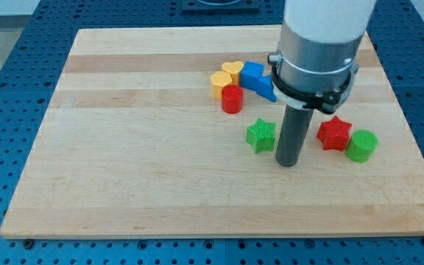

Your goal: Put the green star at the bottom right side of red circle

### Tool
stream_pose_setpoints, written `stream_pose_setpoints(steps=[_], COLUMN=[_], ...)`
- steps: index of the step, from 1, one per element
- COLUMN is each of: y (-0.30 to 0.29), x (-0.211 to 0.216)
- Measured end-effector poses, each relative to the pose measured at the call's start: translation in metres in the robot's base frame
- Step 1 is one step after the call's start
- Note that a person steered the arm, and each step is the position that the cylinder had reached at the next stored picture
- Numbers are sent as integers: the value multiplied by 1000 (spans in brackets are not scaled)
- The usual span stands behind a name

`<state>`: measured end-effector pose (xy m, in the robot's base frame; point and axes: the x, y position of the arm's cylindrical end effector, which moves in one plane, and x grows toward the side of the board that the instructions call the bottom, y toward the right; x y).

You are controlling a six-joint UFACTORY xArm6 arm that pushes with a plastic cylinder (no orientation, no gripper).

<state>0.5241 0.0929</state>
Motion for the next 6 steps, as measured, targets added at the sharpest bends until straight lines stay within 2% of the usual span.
stream_pose_setpoints(steps=[2,6], y=[-29,-29], x=[0,-44])
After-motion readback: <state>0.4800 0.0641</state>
